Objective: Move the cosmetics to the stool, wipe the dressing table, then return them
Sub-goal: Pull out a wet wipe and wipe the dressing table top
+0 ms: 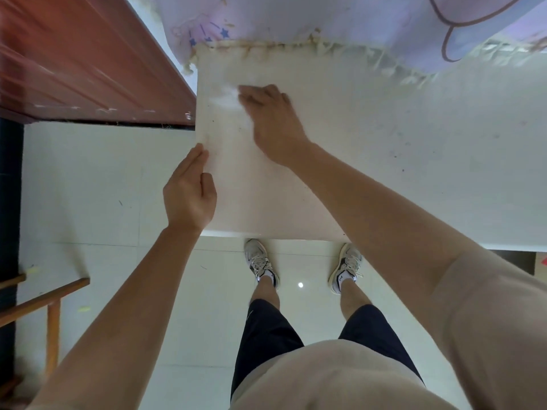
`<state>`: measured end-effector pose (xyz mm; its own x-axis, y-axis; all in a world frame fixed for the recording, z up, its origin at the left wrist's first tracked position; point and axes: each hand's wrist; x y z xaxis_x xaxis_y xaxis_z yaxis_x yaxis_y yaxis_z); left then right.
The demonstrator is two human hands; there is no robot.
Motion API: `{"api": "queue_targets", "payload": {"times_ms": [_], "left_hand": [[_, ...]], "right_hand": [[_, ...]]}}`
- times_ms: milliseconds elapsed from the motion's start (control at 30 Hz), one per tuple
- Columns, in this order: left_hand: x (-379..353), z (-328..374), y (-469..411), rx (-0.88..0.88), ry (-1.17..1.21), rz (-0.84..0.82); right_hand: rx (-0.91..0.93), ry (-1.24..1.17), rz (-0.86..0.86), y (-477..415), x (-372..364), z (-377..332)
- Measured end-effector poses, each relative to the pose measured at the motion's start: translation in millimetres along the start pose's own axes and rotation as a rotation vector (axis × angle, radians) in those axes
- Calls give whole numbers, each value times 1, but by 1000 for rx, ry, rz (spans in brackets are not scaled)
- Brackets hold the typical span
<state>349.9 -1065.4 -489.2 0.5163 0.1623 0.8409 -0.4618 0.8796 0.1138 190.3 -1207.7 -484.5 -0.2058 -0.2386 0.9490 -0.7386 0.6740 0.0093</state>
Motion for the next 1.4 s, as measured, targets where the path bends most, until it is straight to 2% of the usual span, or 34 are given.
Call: {"api": "queue_targets", "payload": {"times_ms": [133, 167, 233, 367, 433, 533, 567, 633, 767, 833, 867, 933, 1033, 1100, 1167, 1233, 1300, 1400], "left_hand": [[-1, -16, 8, 66, 29, -29], [-3, -19, 9, 45, 25, -41], [-5, -23, 9, -10, 28, -43], [-6, -30, 9, -71, 11, -62], [-6, -33, 8, -85, 12, -72], [-5, -33, 7, -68, 43, -88], [-4, -33, 7, -65, 49, -94], [-1, -33, 7, -70, 52, -117], [2, -36, 4, -115, 66, -155], [3, -39, 3, -126, 82, -166], [3, -41, 3, -134, 89, -168], [3, -42, 2, -137, 91, -169], [4, -40, 3, -71, 83, -206], [7, -38, 4, -51, 57, -229], [10, -38, 4, -55, -6, -259], [9, -36, 6, -50, -104, -267], [7, -32, 11, -11, -169, -236], [0, -21, 27, 9, -198, -185]], "right_hand": [[-459, 85, 171, 29, 12, 54], [-538, 108, 172, 28, 14, 62], [-579, 175, 151, 6, 12, 64], [-417, 213, 120, -64, -6, 25], [-188, 192, 92, -92, -17, -5], [229, 155, -77, -95, -29, -36], [298, 118, -83, -88, -30, -37], [263, 16, 20, -72, -24, -30], [-146, -14, 235, -52, -7, 12], [-365, 49, 246, -50, -2, 28], [-414, 104, 213, -49, -4, 27], [-336, 185, 113, -45, -14, 6], [-52, 142, -7, -38, -33, -45], [117, 75, -57, -34, -37, -70], [191, 55, -38, -28, -29, -72], [119, 22, 120, -14, -10, -54], [-73, 16, 285, 13, 9, -22], [-473, 118, 277, 66, 29, 35]]}}
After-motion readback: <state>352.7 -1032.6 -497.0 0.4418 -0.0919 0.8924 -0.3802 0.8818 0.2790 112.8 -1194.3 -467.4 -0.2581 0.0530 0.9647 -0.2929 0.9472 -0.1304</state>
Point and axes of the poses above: each hand's wrist, its own y-axis away from the middle knuckle, its own x-axis out of the back of the hand, z = x × y, and after that the axes turned 15 degrees about x, right-handed
